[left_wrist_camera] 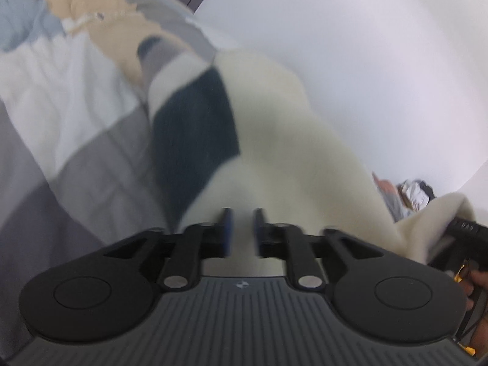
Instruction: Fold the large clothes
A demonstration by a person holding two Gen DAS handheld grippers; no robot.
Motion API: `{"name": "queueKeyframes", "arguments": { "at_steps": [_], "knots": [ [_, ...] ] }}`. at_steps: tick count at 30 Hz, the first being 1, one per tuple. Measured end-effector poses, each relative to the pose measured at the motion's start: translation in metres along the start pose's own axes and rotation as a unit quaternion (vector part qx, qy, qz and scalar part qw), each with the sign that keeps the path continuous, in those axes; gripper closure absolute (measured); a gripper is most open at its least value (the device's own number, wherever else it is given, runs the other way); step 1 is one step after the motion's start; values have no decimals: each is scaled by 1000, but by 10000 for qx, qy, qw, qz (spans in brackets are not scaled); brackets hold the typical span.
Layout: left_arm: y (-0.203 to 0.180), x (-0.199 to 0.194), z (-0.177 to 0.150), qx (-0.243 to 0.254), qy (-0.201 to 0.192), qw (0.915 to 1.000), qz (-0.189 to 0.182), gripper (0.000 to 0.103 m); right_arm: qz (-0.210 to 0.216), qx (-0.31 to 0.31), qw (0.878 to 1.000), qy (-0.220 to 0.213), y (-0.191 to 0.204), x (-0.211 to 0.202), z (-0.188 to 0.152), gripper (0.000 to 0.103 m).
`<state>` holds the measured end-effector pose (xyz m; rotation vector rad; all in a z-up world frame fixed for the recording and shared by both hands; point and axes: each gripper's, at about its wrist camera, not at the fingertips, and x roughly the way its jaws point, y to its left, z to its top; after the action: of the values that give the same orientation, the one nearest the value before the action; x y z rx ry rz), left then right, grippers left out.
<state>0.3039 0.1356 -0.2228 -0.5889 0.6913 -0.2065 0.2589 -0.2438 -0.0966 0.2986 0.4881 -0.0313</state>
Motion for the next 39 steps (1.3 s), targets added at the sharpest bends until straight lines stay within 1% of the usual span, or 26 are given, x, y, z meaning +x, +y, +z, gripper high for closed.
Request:
{"name": "queueKeyframes", "arguments": {
  "at_steps": [1, 2, 4, 6, 7, 8, 10, 11, 13, 15, 18, 22, 25, 27, 28, 29, 31, 33, 34, 35, 37, 39],
  "knots": [
    [2, 3, 1, -27, 14, 10000, -38, 53, -13, 173, 9998, 32, -6, 1, -1, 78],
    [1, 1, -1, -44, -12, 10000, -86, 49, -46, 320, 9995, 69, -12, 1, -1, 73],
    [-1, -3, -4, -93, -8, 10000, -34, 39, -71, 565, 9983, 132, -22, 1, -1, 70],
    [-4, -9, -10, -232, 73, 9997, 11, 35, -89, 733, 9971, 166, -30, -1, -3, 63],
    [-4, -13, -13, -306, 126, 9995, 25, 35, -143, 758, 9968, 199, -33, -2, -5, 50],
    [-4, -14, -16, -362, 215, 9991, 47, 34, -245, 751, 9965, 258, -36, -4, -8, 33],
    [-5, -13, -22, -491, 516, 9975, 35, 32, -436, 810, 9949, 404, -44, -10, -13, 20],
    [-4, -12, -25, -581, 617, 9964, 0, 32, -470, 909, 9938, 443, -49, -14, -15, 21],
    [-6, -12, -30, -638, 681, 9956, -63, 30, -601, 1182, 9902, 436, -59, -25, -15, 21],
    [-9, -11, -33, -665, 710, 9952, -70, 29, -881, 1243, 9883, 122, -58, -44, -14, 21],
    [-7, -6, -36, -851, 778, 9931, -193, 29, -958, 1361, 9857, -271, -55, -69, -15, 21],
    [-2, -7, -42, -1187, 808, 9890, -359, 29, -856, 1533, 9834, -467, -60, -96, -23, 21],
    [-1, -8, -44, -1371, 862, 9853, -542, 29, -996, 1711, 9779, -676, -65, -118, -30, 21],
    [-1, -7, -47, -1564, 926, 9805, -743, 29, -1190, 1709, 9743, -857, -63, -131, -33, 20],
    [-1, -7, -50, -1658, 968, 9779, -832, 29, -1205, 1695, 9736, -946, -62, -135, -33, 19],
    [-1, -5, -52, -1739, 1013, 9752, -918, 29, -1179, 1676, 9733, -1035, -60, -140, -34, 19],
    [-3, -3, -55, -1816, 1092, 9720, -1014, 29, -1052, 1486, 9739, -1359, -53, -150, -37, 19],
    [-2, 1, -55, -1824, 1112, 9716, -1022, 29, -1041, 1151, 9721, -1757, -40, -161, -37, 19],
    [0, 3, -54, -1886, 1089, 9705, -1031, 29, -1035, 963, 9701, -1973, -32, -167, -39, 19],
    [3, 6, -52, -1999, 1070, 9683, -1044, 29, -971, 826, 9694, -2099, -26, -170, -40, 19],
    [9, 8, -52, -2256, 1002, 9627, -1108, 29, -698, 616, 9730, -2111, -15, -172, -41, 19],
    [12, 12, -51, -2419, 936, 9592, -1126, 29, -430, 476, 9810, -1833, -4, -164, -46, 20]
  ]
}}
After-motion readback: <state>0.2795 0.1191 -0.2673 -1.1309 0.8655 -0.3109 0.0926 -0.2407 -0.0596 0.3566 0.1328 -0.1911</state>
